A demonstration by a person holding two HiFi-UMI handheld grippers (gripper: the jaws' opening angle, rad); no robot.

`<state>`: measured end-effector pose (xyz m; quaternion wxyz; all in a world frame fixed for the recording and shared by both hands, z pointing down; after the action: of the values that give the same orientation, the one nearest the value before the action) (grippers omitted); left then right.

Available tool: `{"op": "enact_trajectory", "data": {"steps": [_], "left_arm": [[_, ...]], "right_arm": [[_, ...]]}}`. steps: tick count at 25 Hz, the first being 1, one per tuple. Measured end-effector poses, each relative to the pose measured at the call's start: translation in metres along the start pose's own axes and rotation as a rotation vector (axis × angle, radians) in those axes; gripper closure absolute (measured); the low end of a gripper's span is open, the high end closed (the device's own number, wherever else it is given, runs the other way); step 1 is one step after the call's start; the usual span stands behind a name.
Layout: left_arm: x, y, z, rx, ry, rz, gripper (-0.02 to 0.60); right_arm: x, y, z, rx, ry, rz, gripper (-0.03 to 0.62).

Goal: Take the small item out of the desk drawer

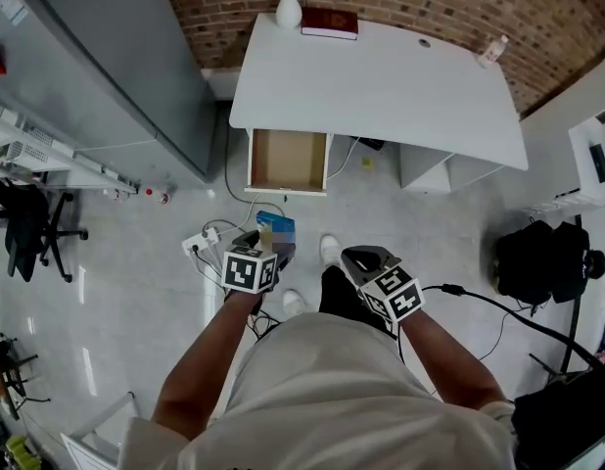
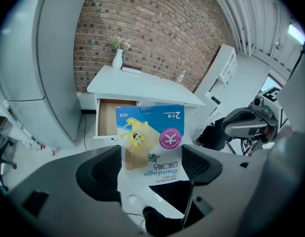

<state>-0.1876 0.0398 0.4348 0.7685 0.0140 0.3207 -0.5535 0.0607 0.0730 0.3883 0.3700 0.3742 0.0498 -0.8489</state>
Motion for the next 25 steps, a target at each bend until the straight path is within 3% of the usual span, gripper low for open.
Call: {"op": "enact_trajectory", "data": {"steps": [15, 25], "left_arm": [[-0.06, 0.02, -0.039, 0.006, 0.009, -0.002, 0.207], [-0.067, 0.022, -0.051, 0.001, 0.006, 0.011, 0.207]], "right_arm": [[-0.019, -0.045, -0.019, -0.01, 0.013, -0.038, 0.563], [-0.019, -0.06, -0.018, -0.004, 0.009, -0.049, 0.563]]}}
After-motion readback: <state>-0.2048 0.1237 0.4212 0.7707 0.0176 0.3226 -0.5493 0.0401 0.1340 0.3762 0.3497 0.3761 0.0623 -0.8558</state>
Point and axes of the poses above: the fingertips, and each gripper's own axes: z forward along the fingers, y to its right, x out of its top, the point moved 10 cm from there along -z, backward along the fingers, and after that the axes turned 4 degrees about -y, right-handed, at the moved point
